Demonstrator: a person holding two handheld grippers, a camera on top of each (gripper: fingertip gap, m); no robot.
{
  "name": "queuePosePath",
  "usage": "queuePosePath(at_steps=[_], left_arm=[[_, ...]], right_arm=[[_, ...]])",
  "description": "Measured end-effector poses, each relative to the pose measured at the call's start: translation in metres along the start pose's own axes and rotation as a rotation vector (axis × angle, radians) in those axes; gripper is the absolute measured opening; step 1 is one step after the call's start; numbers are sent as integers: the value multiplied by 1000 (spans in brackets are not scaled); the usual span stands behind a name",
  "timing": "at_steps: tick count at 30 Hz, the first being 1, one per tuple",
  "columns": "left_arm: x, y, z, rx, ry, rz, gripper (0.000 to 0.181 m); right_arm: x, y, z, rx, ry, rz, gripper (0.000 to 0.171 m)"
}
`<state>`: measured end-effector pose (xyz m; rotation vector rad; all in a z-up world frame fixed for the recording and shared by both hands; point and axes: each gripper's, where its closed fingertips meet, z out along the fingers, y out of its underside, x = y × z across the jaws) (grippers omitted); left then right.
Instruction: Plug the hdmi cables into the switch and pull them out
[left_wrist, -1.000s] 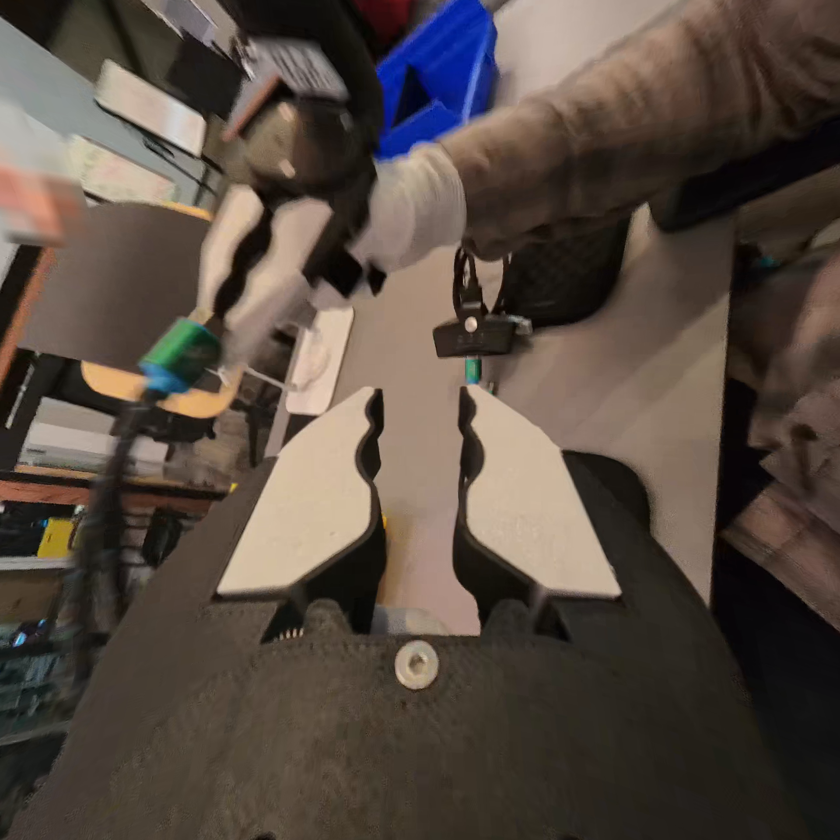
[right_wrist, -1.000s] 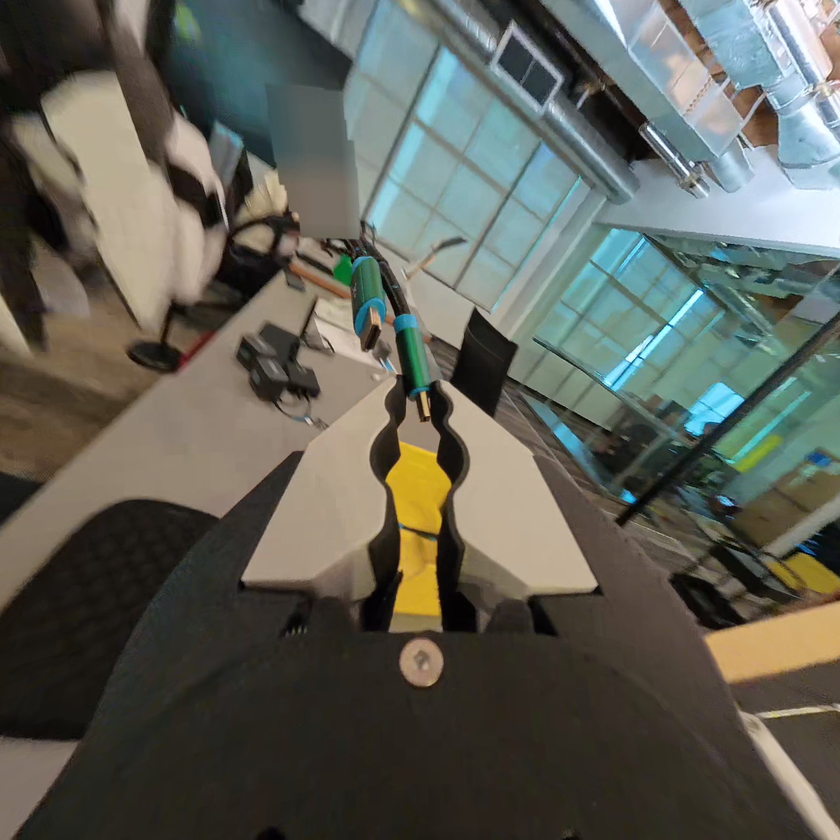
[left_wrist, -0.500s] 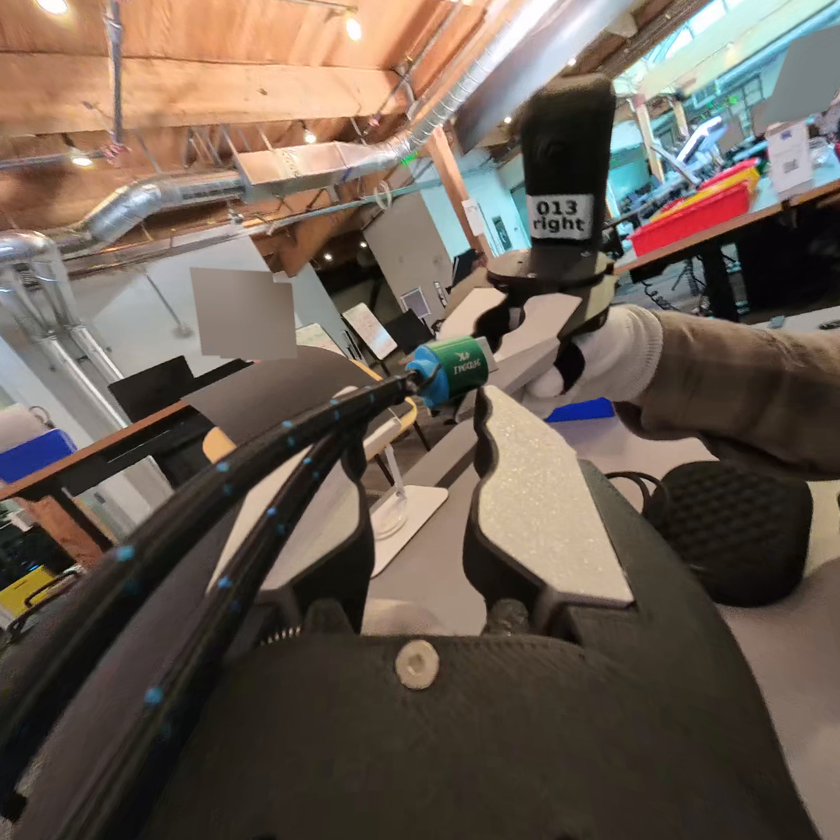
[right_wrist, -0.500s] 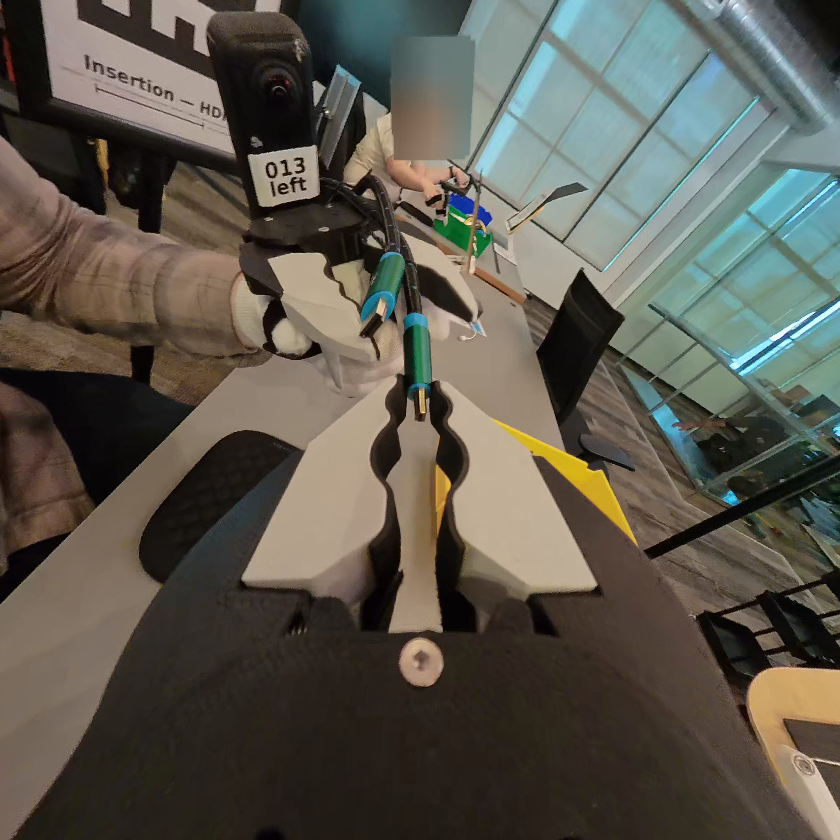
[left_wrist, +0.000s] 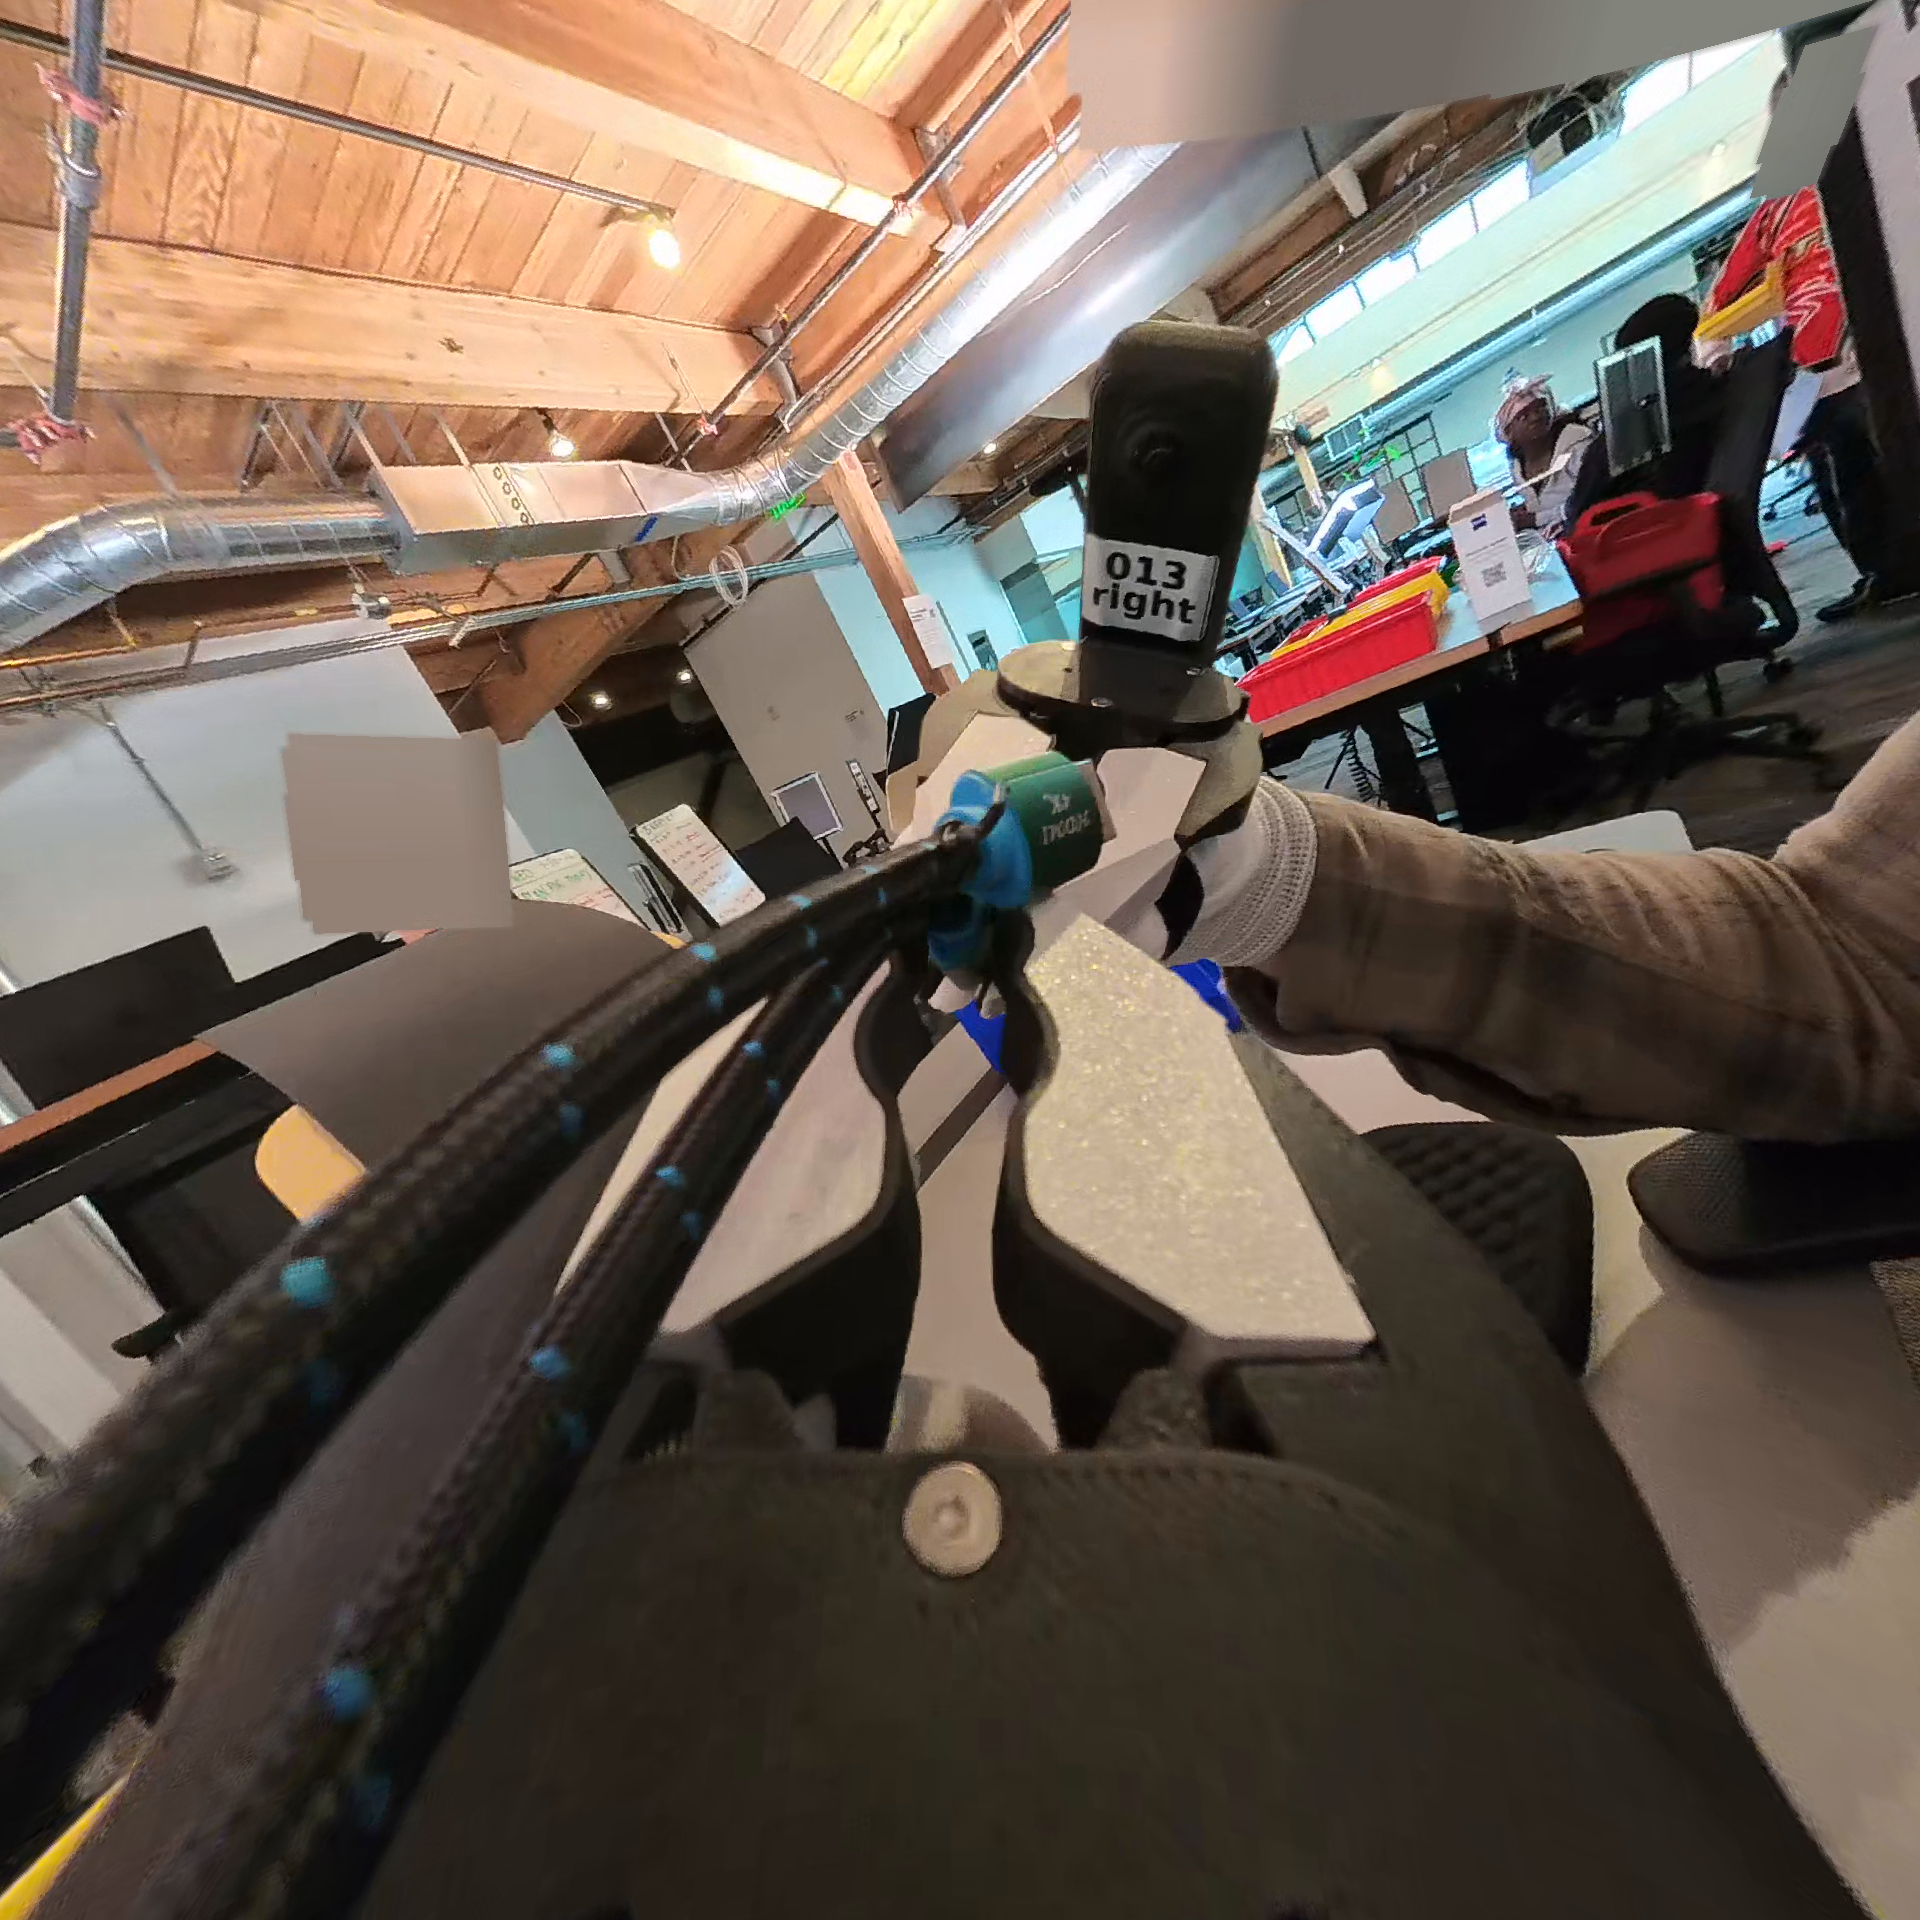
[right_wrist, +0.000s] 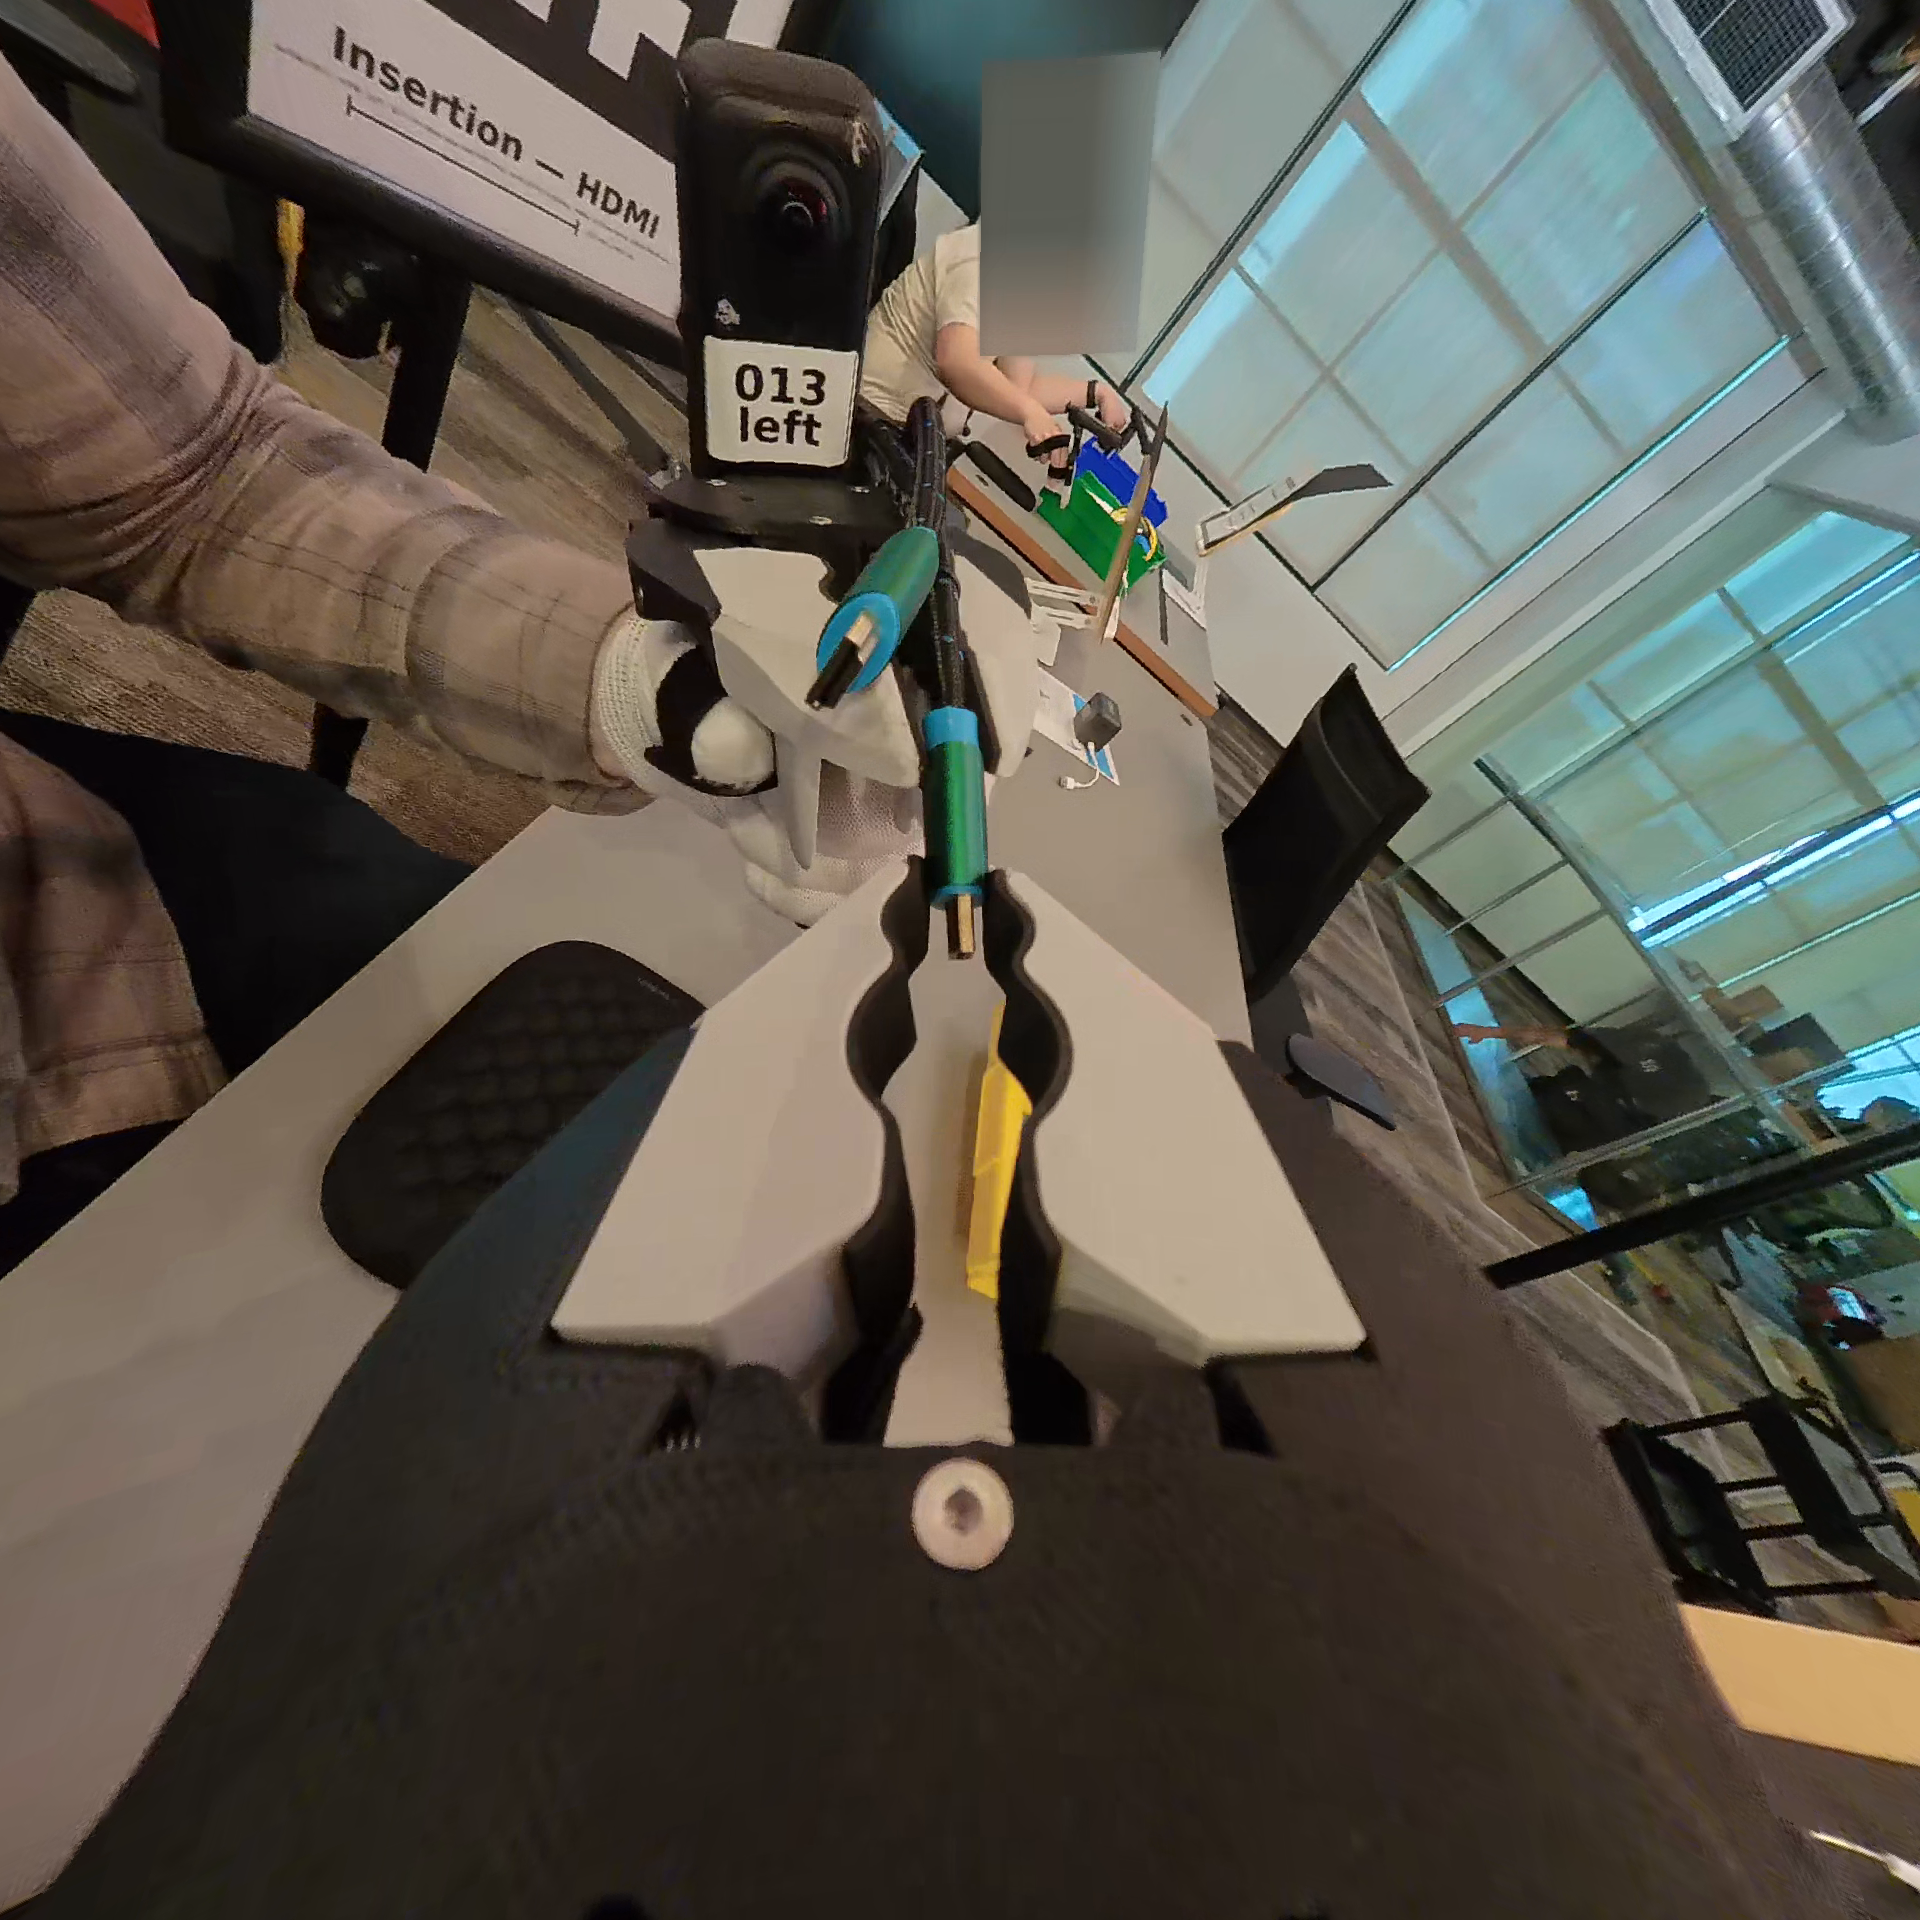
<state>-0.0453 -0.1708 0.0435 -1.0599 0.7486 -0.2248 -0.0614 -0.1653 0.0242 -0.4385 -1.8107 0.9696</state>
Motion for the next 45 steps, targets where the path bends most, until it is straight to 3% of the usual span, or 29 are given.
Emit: queuePosePath(at_steps=[9, 17, 21, 30, 35, 38, 43, 45], left_arm=[[7, 8, 1, -239, -28, 422, 19], [11, 9, 3, -269, -40, 485, 14], [8, 0, 1, -249, -63, 543, 14], [3, 9, 2, -348, -118, 719, 14], [-9, 36, 0, -413, -131, 722, 13], [-11, 55, 0, -447, -118, 729, 13], [-12, 69, 9, -443, -90, 697, 14], [-13, 71, 13, -434, -84, 699, 14]], right_arm=[[-3, 11, 1, -241, 80, -262, 8], [-3, 9, -2, -393, 137, -391, 8], [0, -3, 0, -339, 192, -419, 8], [24, 21, -30, -520, 289, -474, 23], [38, 43, -55, -585, 307, -337, 24], [34, 76, -76, -695, 249, -180, 31], [-3, 148, -100, -914, 68, 74, 70], [-19, 172, -107, -995, 10, 139, 74]])
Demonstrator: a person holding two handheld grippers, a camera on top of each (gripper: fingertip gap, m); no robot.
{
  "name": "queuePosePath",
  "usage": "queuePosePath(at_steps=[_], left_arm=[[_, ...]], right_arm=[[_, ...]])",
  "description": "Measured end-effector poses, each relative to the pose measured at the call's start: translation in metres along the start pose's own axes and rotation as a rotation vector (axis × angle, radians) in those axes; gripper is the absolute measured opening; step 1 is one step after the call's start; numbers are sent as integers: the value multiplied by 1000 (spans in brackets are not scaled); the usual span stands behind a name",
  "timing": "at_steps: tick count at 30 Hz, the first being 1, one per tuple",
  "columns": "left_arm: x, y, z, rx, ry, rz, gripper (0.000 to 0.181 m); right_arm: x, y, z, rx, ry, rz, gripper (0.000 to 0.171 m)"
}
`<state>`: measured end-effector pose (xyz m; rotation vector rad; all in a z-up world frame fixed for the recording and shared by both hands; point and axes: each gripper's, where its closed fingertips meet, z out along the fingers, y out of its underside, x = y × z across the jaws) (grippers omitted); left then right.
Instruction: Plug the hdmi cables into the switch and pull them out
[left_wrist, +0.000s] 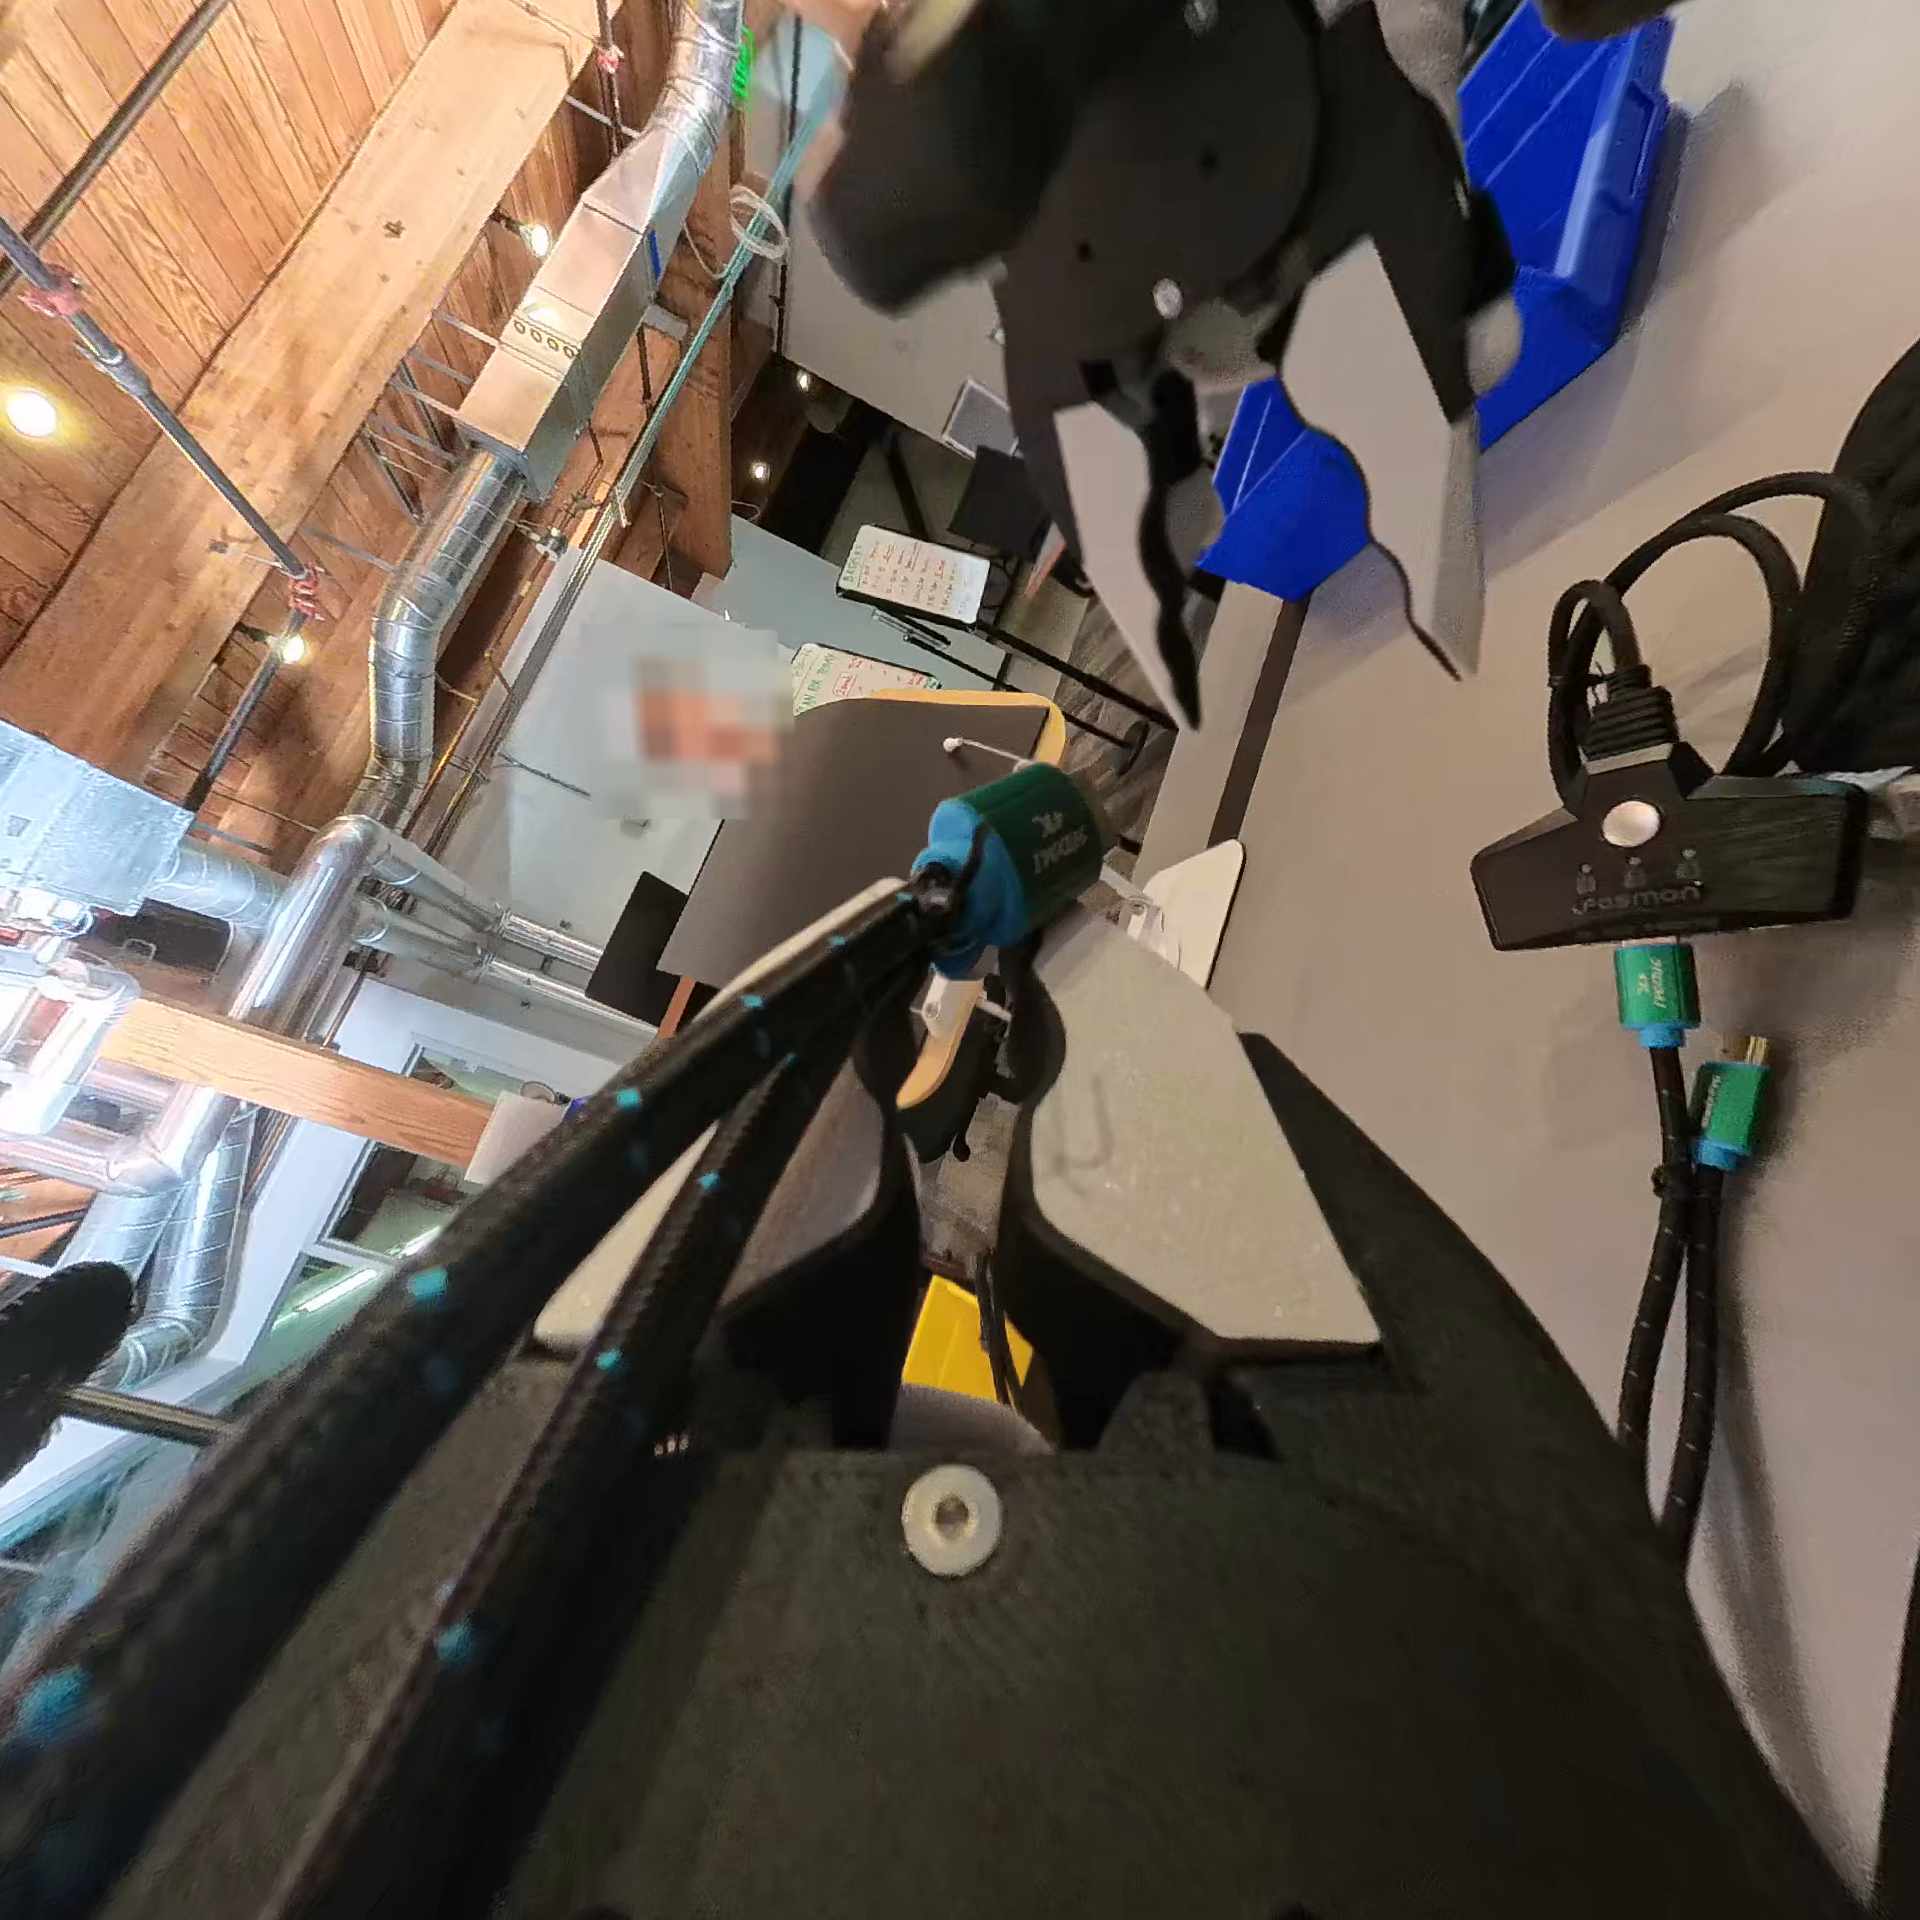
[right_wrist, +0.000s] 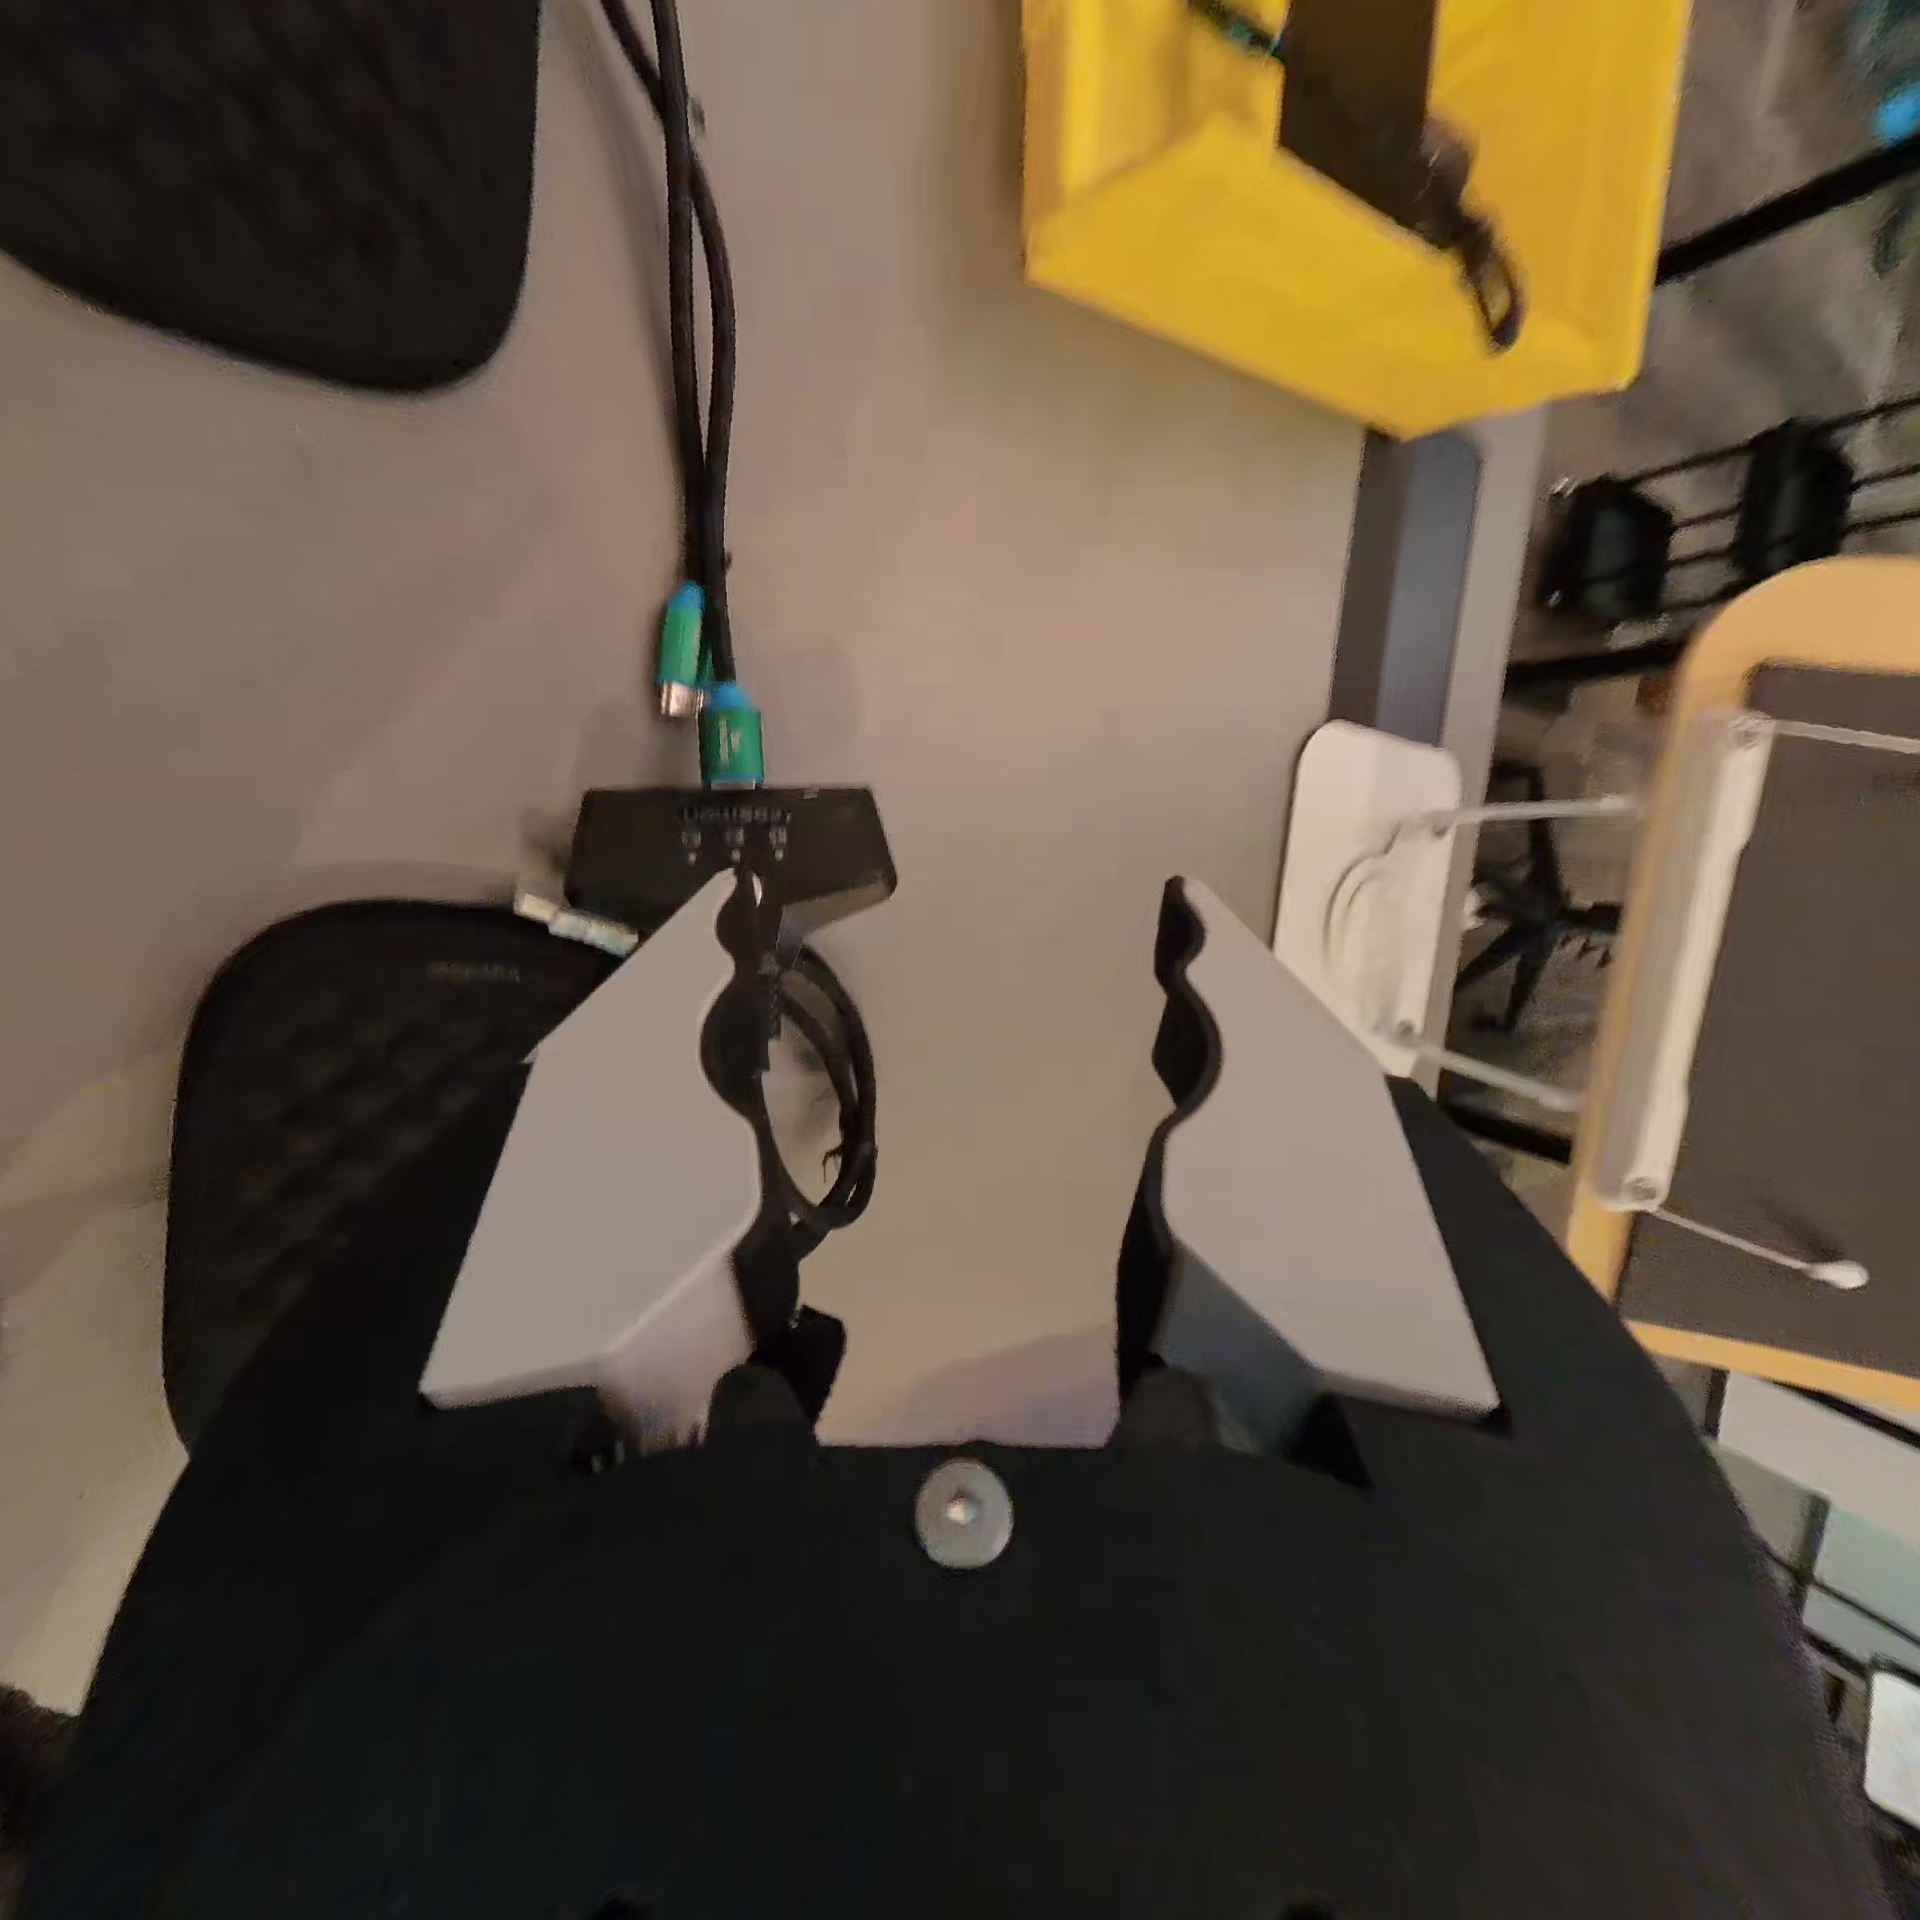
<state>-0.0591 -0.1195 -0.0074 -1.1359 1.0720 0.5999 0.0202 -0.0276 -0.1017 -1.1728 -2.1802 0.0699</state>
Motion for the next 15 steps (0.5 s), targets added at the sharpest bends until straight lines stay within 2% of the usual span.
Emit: queuePosePath(at_steps=[8, 10, 11, 15], left_arm=[[-1, -13, 20, 99, 32, -38, 13], [-2, -19, 25, 131, 34, -37, 14], [-1, -23, 27, 147, 38, -39, 14], [-3, -38, 34, 207, 45, -45, 14]], right_arm=[[-56, 72, 80, -274, -228, 44, 71], [-65, 74, 95, -264, -248, 63, 56], [-62, 73, 99, -246, -221, 88, 56], [-62, 79, 105, -215, -147, 64, 33]])
